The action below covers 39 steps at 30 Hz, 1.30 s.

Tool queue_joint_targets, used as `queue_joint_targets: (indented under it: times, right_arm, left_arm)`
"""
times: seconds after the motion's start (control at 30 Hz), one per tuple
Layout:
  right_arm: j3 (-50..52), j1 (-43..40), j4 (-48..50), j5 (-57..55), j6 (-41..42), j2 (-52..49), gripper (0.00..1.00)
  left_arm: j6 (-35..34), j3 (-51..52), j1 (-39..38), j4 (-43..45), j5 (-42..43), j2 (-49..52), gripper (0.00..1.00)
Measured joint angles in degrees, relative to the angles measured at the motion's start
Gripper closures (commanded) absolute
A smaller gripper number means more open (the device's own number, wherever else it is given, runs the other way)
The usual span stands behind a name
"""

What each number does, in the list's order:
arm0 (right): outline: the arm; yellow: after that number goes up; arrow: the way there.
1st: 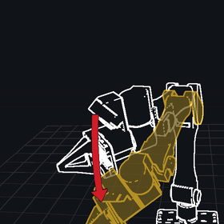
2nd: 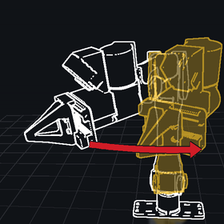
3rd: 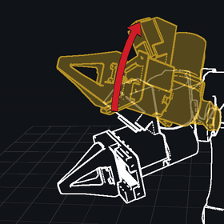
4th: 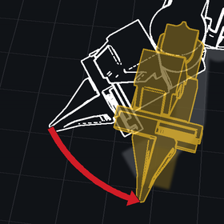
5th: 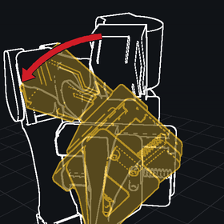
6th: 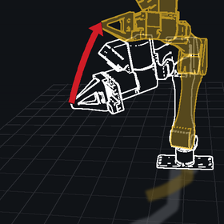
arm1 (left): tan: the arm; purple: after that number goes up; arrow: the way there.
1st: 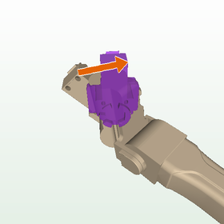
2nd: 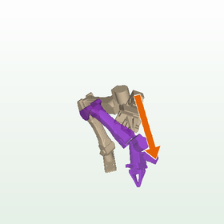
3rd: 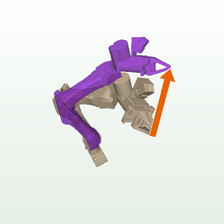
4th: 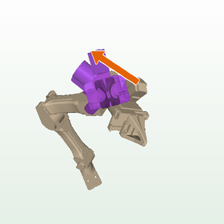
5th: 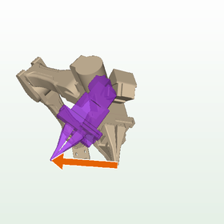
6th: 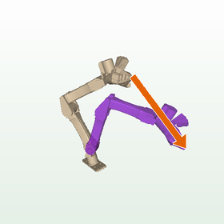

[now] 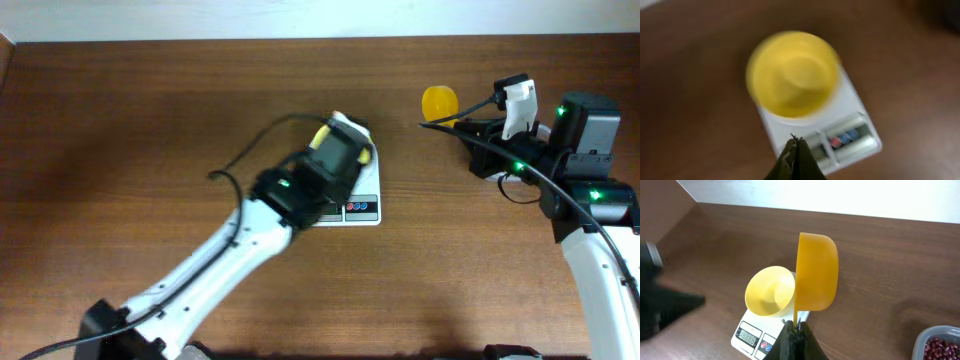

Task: Scoop item into bowl and weigh 50g on scale
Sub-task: 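Withdraw the left gripper from the scale to the left, then lower the held scoop into the red bean tub with the right gripper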

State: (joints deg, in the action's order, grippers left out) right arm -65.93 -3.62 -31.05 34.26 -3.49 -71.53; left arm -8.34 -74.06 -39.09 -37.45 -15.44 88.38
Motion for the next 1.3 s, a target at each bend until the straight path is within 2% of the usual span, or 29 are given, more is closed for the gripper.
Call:
queue_joint_targets:
  times: [0.13,0.27,0.43,0.57,0.83,0.9,1.0,1.13,1.23,1.3]
  right_arm:
    - [0.0,0.0,2.29,0.02,-0.02,-0.07,0.96]
    - [0.0,0.0,5.16,0.0,2.1,-3.34,0.96]
    - [0.02,0.0,11.63,0.02,8.81,-8.2,0.96]
    - [0.02,0.0,12.09,0.02,11.41,-9.22,0.96]
    - [0.02,0.0,11.61,6.67,16.59,-9.22,0.96]
    - [0.02,-0.11,11.08,8.92,20.81,-9.22,0.96]
    - [-0.04,-2.73,5.49,10.12,25.0,-9.22,0.96]
    - [-0.2,-5.38,-2.47,10.47,20.04,-9.22,0.96]
    - [-0.2,-5.35,-6.29,10.58,15.37,-9.29,0.96]
    - [-0.2,-5.35,-6.86,10.69,12.9,-9.31,0.96]
  left_arm:
    - [0.0,0.0,12.0,1.97,-0.02,-0.2,1.0]
    - [0.0,0.0,18.58,3.39,1.31,-0.2,1.0]
    - [1.97,0.0,19.63,3.45,1.75,-0.2,1.0]
    - [2.36,0.0,19.63,3.5,1.75,-0.2,1.0]
    - [2.36,0.0,19.63,3.96,1.75,-0.22,1.0]
    - [2.36,0.0,19.61,3.34,1.75,-0.44,1.0]
    - [2.32,0.0,19.63,2.8,1.95,-2.84,1.0]
    - [1.99,0.0,20.13,1.16,4.24,-6.69,0.99]
    - [-0.9,0.0,23.91,-1.55,7.54,-10.25,0.86]
    - [-2.43,0.0,29.38,-3.26,14.03,-15.17,0.86]
